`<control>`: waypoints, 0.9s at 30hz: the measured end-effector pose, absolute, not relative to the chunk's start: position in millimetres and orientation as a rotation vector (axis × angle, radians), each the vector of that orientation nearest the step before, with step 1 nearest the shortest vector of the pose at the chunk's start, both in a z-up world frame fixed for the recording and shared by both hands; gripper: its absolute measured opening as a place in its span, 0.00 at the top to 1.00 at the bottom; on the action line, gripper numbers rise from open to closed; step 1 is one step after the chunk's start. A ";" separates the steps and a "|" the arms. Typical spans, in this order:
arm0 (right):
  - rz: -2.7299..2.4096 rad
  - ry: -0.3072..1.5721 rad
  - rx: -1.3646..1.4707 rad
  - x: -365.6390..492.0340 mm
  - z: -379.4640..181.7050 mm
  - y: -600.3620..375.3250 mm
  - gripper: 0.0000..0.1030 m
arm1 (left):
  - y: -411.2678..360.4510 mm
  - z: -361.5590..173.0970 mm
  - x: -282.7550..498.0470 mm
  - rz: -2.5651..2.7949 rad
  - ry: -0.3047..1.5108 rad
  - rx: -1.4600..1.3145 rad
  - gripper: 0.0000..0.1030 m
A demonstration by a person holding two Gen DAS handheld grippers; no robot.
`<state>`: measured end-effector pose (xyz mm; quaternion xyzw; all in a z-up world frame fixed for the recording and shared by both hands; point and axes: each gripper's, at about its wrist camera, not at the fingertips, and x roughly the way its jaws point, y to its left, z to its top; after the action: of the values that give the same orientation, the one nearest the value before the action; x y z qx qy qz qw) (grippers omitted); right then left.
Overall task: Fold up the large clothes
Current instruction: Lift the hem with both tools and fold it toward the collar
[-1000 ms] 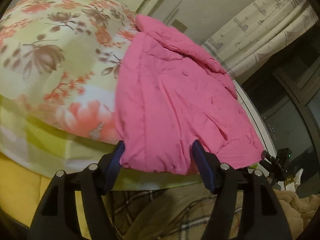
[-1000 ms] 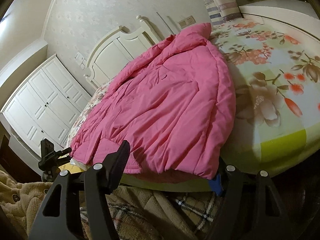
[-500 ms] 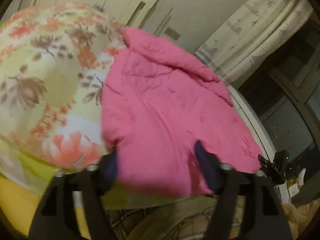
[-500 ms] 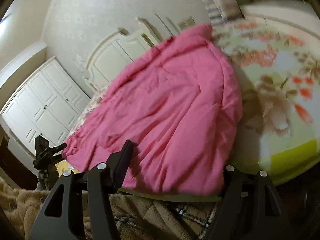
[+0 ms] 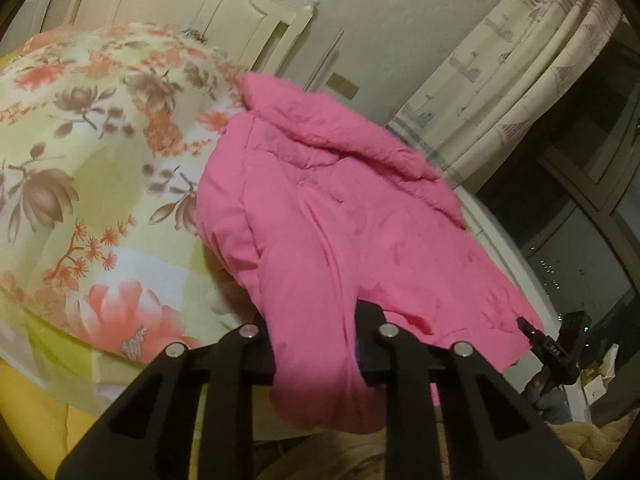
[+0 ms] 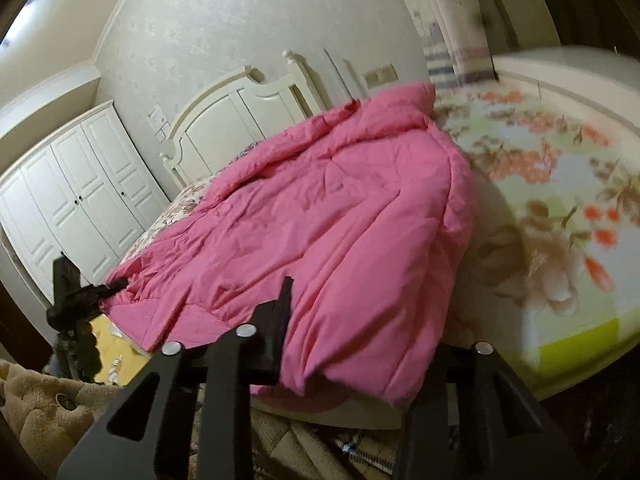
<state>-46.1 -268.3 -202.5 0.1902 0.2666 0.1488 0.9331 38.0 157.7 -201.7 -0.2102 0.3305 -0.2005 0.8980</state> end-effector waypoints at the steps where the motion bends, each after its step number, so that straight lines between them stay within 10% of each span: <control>1: 0.310 0.533 0.377 -49.9 -197.6 -266.9 0.66 | 159.9 -195.0 31.1 -0.433 0.668 -0.437 0.79; 12: 0.494 0.249 0.309 -156.8 -109.0 -264.8 0.68 | 196.3 -113.1 -62.1 -0.657 0.438 -0.542 0.77; 20: 0.471 0.191 0.294 -73.0 -30.9 -265.5 0.68 | 217.1 -74.3 30.9 -0.665 0.409 -0.825 0.64; 27: 0.369 0.416 0.501 133.0 -20.3 -297.3 0.66 | 197.7 -52.9 205.7 -0.495 0.541 -0.863 0.22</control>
<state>133.0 -297.3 -20.3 0.2445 0.2029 0.1802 0.9309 205.7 197.7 -52.9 -0.4086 0.2563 -0.2346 0.8440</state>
